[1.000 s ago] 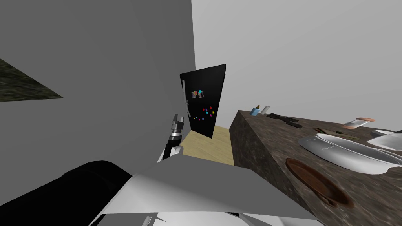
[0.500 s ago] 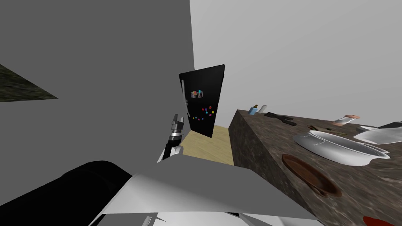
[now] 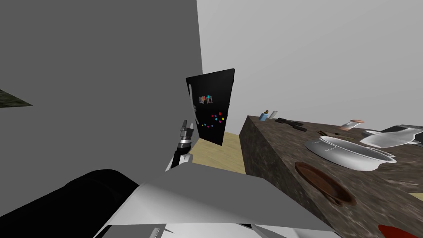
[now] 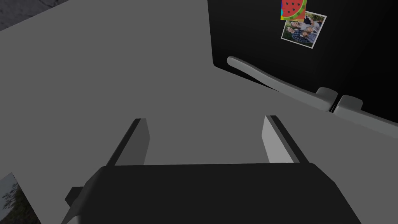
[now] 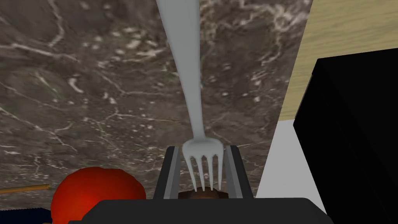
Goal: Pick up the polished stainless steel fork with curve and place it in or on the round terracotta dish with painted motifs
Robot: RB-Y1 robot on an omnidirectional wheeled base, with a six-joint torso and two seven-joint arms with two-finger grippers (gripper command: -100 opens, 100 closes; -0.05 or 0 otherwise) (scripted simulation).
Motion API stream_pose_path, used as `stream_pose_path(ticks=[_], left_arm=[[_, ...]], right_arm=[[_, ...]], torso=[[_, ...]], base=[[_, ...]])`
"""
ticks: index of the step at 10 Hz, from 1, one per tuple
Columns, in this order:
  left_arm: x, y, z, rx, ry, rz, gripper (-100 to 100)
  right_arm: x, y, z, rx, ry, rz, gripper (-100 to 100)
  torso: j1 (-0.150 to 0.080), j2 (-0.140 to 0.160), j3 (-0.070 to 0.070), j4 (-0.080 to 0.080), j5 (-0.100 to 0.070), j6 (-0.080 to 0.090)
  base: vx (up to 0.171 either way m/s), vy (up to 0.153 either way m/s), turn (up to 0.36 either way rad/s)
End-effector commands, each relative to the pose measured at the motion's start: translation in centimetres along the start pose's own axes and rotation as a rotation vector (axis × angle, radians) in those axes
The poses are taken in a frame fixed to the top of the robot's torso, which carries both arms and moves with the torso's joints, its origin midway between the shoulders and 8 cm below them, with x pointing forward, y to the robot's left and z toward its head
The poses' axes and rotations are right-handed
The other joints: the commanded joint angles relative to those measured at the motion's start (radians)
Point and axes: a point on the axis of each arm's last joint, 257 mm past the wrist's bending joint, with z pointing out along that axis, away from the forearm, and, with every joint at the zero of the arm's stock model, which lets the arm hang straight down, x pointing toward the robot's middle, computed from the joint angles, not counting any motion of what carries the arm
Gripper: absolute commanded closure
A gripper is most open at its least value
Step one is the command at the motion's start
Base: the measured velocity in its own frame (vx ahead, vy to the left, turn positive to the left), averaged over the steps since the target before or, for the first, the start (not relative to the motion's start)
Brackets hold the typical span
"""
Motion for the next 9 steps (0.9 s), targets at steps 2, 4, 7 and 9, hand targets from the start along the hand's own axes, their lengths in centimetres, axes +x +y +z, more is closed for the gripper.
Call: stream_pose_path(ticks=[2,4,7,9], left_arm=[[0.0,0.0,0.0,0.0,0.0,0.0,0],[0.0,0.0,0.0,0.0,0.0,0.0,0],[0.0,0.0,0.0,0.0,0.0,0.0,0],[0.0,0.0,0.0,0.0,0.0,0.0,0]], right_arm=[[-1.2,0.2,-1.1,-0.032,-0.011,0.0,100],[-2.3,0.4,-1.9,-0.056,-0.02,-0.003,100],[-4.0,0.7,-3.0,-0.092,-0.032,-0.013,100],[-5.0,0.9,-3.5,-0.112,-0.038,-0.022,100]], torso=[[0.0,0.0,0.0,0.0,0.0,0.0],[0.0,0.0,0.0,0.0,-0.001,0.0],[0.0,-0.001,-0.001,0.0,-0.001,-0.001],[0.0,-0.001,-0.001,0.0,-0.001,-0.001]], base=[[0.054,0.006,-0.067],[0.061,0.01,-0.067],[0.069,0.014,-0.065],[0.061,0.008,-0.055]])
